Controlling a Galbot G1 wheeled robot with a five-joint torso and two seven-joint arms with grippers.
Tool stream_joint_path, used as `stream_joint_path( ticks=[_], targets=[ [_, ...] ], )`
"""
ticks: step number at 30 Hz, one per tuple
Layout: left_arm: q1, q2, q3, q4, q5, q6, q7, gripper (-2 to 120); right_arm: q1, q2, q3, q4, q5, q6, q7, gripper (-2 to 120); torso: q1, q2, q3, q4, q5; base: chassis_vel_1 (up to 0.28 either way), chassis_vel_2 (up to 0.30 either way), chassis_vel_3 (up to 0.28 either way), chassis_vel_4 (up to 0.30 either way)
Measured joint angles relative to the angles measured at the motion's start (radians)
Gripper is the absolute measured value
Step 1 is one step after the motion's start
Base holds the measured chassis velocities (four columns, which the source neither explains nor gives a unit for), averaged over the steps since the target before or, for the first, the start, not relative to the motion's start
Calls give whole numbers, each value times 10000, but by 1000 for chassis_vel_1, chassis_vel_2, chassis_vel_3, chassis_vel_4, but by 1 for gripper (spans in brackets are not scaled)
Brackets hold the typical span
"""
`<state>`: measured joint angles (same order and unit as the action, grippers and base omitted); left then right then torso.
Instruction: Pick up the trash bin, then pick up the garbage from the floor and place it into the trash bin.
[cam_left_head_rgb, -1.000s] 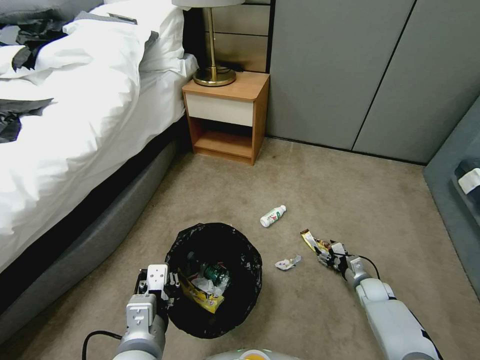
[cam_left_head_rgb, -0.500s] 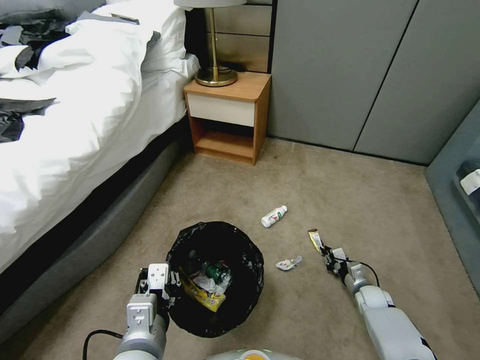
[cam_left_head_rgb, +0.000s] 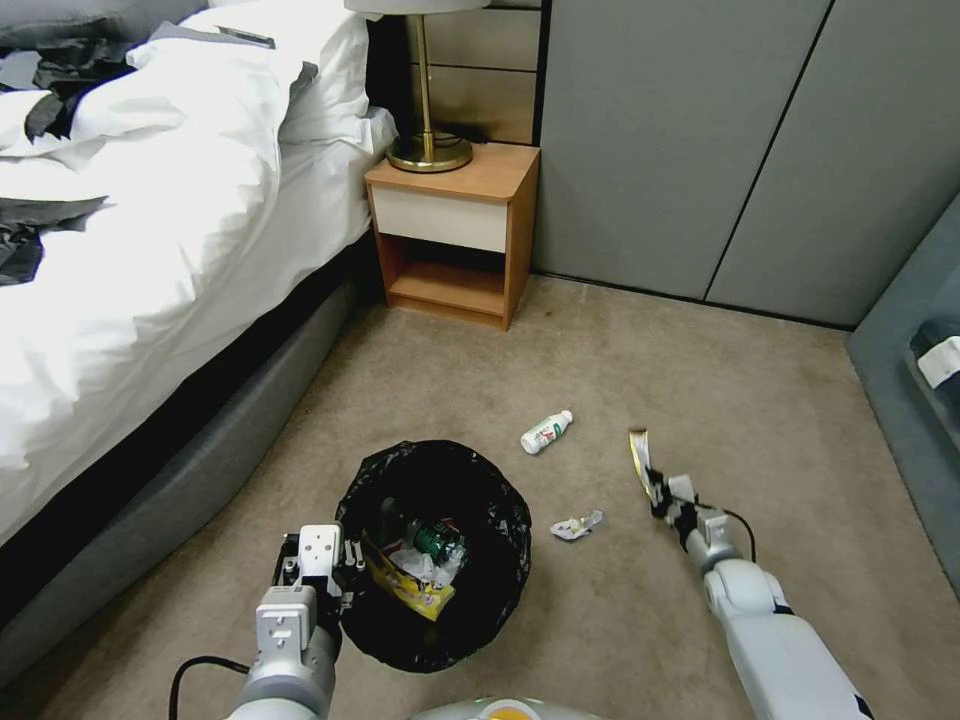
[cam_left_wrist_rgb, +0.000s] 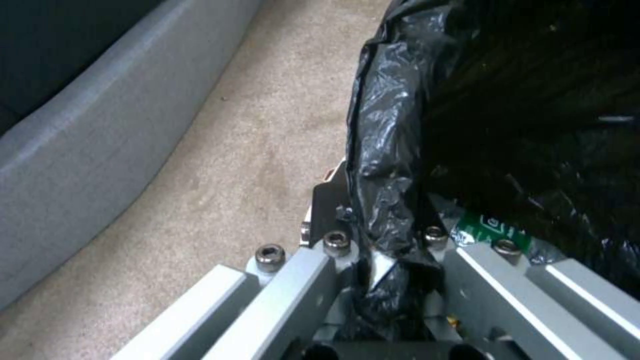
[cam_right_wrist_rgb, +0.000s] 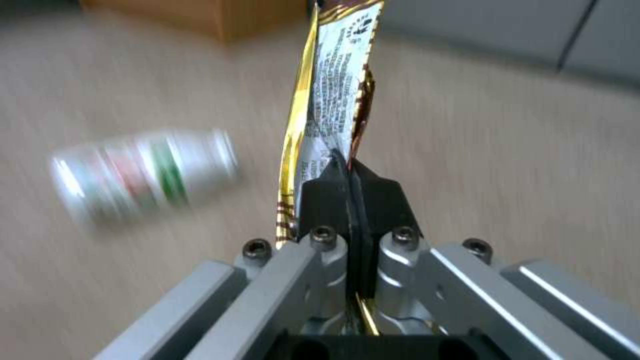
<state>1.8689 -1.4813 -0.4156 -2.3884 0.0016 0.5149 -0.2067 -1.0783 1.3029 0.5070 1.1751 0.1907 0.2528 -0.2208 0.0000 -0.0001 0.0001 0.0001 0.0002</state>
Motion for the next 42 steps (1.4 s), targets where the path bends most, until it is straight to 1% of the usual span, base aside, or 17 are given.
stream_joint_path(
  ticks=[1, 2, 4, 5, 6, 9, 10, 11, 13, 16, 18, 19, 22, 26, 38, 40, 42],
  targets=[
    [-21, 1, 12, 12, 0, 4, -5, 1, -311, 10, -26, 1055, 247, -52, 52, 0, 0, 0, 0, -2, 0, 0, 0, 0, 0],
    [-21, 1, 12, 12, 0, 4, -5, 1, -311, 10, -26, 1055, 247, -52, 52, 0, 0, 0, 0, -2, 0, 0, 0, 0, 0],
    [-62, -3, 67, 43, -2, 12, 5, 1, -1035, 66, -77, 3373, 752, -112, 65, 0, 0, 0, -1, 0, -8, 0, 0, 0, 0],
    [-68, -1, 81, 51, -3, 14, 11, 1, -1271, 93, -110, 4165, 885, -116, 10, 0, 0, 0, 0, -3, 3, 0, 0, 0, 0],
    [-68, -1, 81, 51, -3, 14, 11, 1, -1271, 93, -110, 4165, 885, -116, 10, 0, 0, 0, 0, -3, 3, 0, 0, 0, 0],
    [-116, 40, 88, 122, -36, 23, 11, 1, -2191, 115, -395, 6965, 1335, -17, -558, 0, -1, 1, -2, 0, -9, 0, 0, 0, 0],
    [-116, 40, 88, 122, -36, 23, 11, 1, -2191, 115, -395, 6965, 1335, -17, -558, 0, -1, 1, -2, 0, -9, 0, 0, 0, 0],
    [-134, 53, 92, 135, -44, 27, 17, 1, -2454, 81, -582, 7587, 1359, 49, -792, 0, 0, 1, -1, -2, 3, 0, 0, 0, 0],
    [-173, 57, 127, 168, -46, 35, 14, 1, -2924, -112, -1122, 8575, 1039, 247, -1052, 0, 0, 1, -2, -2, -10, 0, 0, 0, 0],
    [-189, 49, 194, 172, -50, 45, 24, 1, -3327, -377, -1872, 9025, 528, 433, -1075, 0, -1, 1, -2, -2, -2, 0, 0, 0, 0],
    [-218, 50, 247, 194, -39, 52, 26, 1, -3548, -718, -2698, 8999, 15, 585, -1064, 0, 0, 1, -1, -1, -2, 0, 0, 0, 0],
    [-218, 50, 247, 194, -39, 52, 26, 1, -3548, -718, -2698, 8999, 15, 585, -1064, 0, 0, 1, -1, -1, -2, 0, 0, 0, 0],
    [-290, 49, 314, 213, -11, 69, 36, 1, -3478, -1030, -3735, 8122, -608, 769, -1010, 0, -1, 1, -1, 0, 1, 0, 0, 0, 0],
    [-356, 62, 320, 220, 4, 81, 41, 1, -3235, -1035, -4369, 7330, -829, 767, -920, 0, 0, 1, -1, -1, -2, 0, 0, 0, 0],
    [-273, 1, 360, 231, 78, 77, 47, 1, -2687, -328, -5245, 5598, -1451, 603, -724, 0, 0, 0, -1, 0, -3, 0, 0, 0, 0],
    [-273, 11, 357, 231, 78, 76, 47, 1, -2703, -327, -5256, 5569, -1483, 602, -716, 2, 0, 1, -1, 0, -3, 0, 0, 0, 0],
    [-274, 16, 358, 230, 78, 72, 47, 1, -2741, -318, -5259, 5541, -1541, 601, -704, 10, 0, 1, -1, -1, -2, 0, 0, 0, 0]
  ],
)
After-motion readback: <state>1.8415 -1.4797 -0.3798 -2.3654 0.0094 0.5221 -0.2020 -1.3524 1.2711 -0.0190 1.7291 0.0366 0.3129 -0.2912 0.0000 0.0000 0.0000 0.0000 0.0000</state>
